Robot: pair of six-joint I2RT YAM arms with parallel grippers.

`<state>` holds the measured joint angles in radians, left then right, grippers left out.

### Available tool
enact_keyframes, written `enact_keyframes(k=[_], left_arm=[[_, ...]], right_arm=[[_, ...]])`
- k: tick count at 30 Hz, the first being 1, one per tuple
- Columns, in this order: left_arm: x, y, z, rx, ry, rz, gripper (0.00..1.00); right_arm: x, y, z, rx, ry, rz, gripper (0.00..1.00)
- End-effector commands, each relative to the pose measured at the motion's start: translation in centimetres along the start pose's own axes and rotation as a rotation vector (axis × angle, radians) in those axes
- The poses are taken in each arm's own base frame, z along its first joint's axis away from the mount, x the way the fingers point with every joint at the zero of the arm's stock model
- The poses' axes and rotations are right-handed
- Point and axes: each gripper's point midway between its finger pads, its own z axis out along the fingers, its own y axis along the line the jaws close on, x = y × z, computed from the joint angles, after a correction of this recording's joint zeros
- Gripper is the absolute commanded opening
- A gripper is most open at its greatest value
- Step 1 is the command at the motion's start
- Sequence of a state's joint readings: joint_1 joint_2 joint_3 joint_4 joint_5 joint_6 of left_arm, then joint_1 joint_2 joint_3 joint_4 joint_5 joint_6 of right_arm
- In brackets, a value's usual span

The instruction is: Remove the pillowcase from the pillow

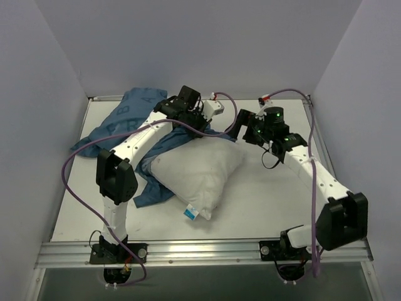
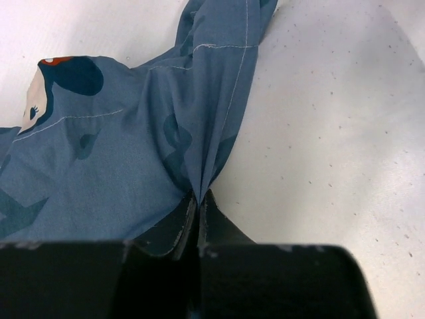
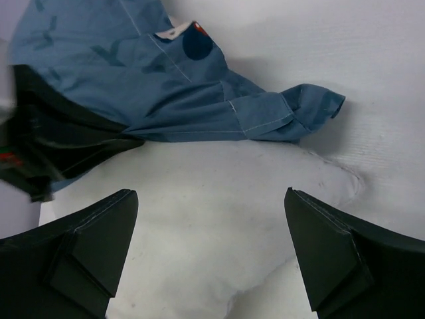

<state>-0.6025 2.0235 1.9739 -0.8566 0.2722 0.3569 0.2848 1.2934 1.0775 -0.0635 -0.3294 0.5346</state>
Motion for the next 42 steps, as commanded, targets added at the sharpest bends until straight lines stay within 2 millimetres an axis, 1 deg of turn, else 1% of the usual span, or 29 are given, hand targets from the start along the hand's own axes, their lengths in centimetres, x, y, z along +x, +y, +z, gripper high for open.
enact_keyframes(k=[1,2,4,6,7,8,10,11,13,14,15,16,18,19,20,21,22,23,24,25,26,27,28,30,31,34,35,38,42], left_arm=[[-2.7,0.6,-1.8,-0.04,-0.081,-0.009,0.06],[-2.6,0.8,-1.4,-0.045,-0.075,-0.015,0.06],[-2.9,1.4,-1.1,-0.068,-0.086,-0.04,0.06],[-3.0,1.8,-0.6,-0.081,-0.088,-0.068,0.06],[-3.0,2.1,-0.4,-0.088,-0.09,-0.079,0.06],[-3.0,2.3,-0.3,-0.092,-0.094,-0.097,0.06],[-3.3,2.7,-0.3,-0.102,-0.101,-0.106,0.07],[-3.2,2.8,0.1,-0.105,-0.095,-0.113,0.08],[-3.3,3.2,0.4,-0.116,-0.097,-0.12,0.08],[-3.3,3.4,0.8,-0.129,-0.094,-0.129,0.08],[-3.4,3.8,1.1,-0.141,-0.097,-0.132,0.08],[-3.1,4.2,1.7,-0.153,-0.088,-0.141,0.08],[-3.7,5.5,1.6,-0.202,-0.102,-0.154,0.08],[-3.2,6.2,2.3,-0.22,-0.085,-0.162,0.08],[-3.9,7.5,1.8,-0.269,-0.096,-0.158,0.08],[-3.1,8.7,1.8,-0.299,-0.072,-0.168,0.08],[-2.2,9.9,2.6,-0.325,-0.042,-0.174,0.08],[-1.5,11.3,2.4,-0.365,-0.022,-0.181,0.08],[-1.2,12.9,1.6,-0.414,-0.01,-0.195,0.08],[0.7,15.4,1.7,-0.449,0.024,-0.236,0.07],[1.8,16.5,1.3,-0.467,0.048,-0.259,0.07],[1.7,18.1,0.4,-0.497,0.031,-0.276,0.07],[3.6,20.7,-0.4,-0.542,0.055,-0.317,0.07],[4.9,23.1,-1.8,-0.586,0.062,-0.342,0.07],[6.0,25.1,-3.2,-0.62,0.061,-0.366,0.07],[7.8,27.1,-5.3,-0.658,0.076,-0.376,0.08],[8.7,28.4,-6.3,-0.682,0.075,-0.383,0.08],[9.7,29.8,-8.1,-0.68,0.048,-0.411,0.12],[9.7,28.6,-7.7,-0.608,0.031,-0.426,0.23]], right_arm=[[1.7,0.6,3.9,-0.099,0.062,-0.037,0.98],[1.0,1.3,4.5,-0.134,0.022,-0.05,0.98],[2.7,0.6,5.9,-0.135,0.056,-0.031,0.99],[4.8,1.2,6.9,-0.15,0.09,-0.042,0.99],[6.7,0.6,7.9,-0.139,0.115,-0.04,0.99],[8.6,1.4,8.2,-0.159,0.149,-0.051,0.98],[11.3,1.3,9.0,-0.156,0.203,-0.048,0.9],[12.9,1.4,9.1,-0.158,0.235,-0.057,0.71],[14.3,0.9,9.3,-0.145,0.265,-0.058,0.46],[14.7,0.4,9.2,-0.129,0.268,-0.059,0.22],[14.9,0.5,9.0,-0.13,0.271,-0.067,0.08],[15.0,0.3,8.6,-0.125,0.276,-0.091,0.0],[14.7,1.6,7.9,-0.147,0.269,-0.16,0.0],[15.3,1.6,7.4,-0.142,0.295,-0.225,0.0],[15.2,2.0,7.0,-0.136,0.291,-0.264,0.0],[15.1,3.3,6.2,-0.154,0.283,-0.299,0.0],[15.4,3.0,5.6,-0.139,0.302,-0.305,0.0],[15.4,3.1,5.0,-0.141,0.301,-0.294,0.0],[16.1,2.3,4.4,-0.122,0.316,-0.282,0.0],[15.8,2.3,3.4,-0.121,0.3,-0.277,0.0],[15.9,2.0,2.8,-0.109,0.298,-0.262,0.0],[16.2,1.5,2.3,-0.091,0.297,-0.251,0.0],[16.8,0.6,1.4,-0.074,0.308,-0.233,0.0],[17.0,0.4,0.3,-0.074,0.3,-0.192,0.0],[17.7,-0.6,0.1,-0.06,0.313,-0.167,0.0],[18.4,-1.7,-0.5,-0.049,0.325,-0.097,0.0],[18.1,-2.3,-0.4,-0.038,0.321,-0.083,0.0],[17.9,-3.2,-0.2,-0.022,0.324,-0.064,0.0],[17.4,-3.8,0.3,0.004,0.328,-0.067,0.0]])
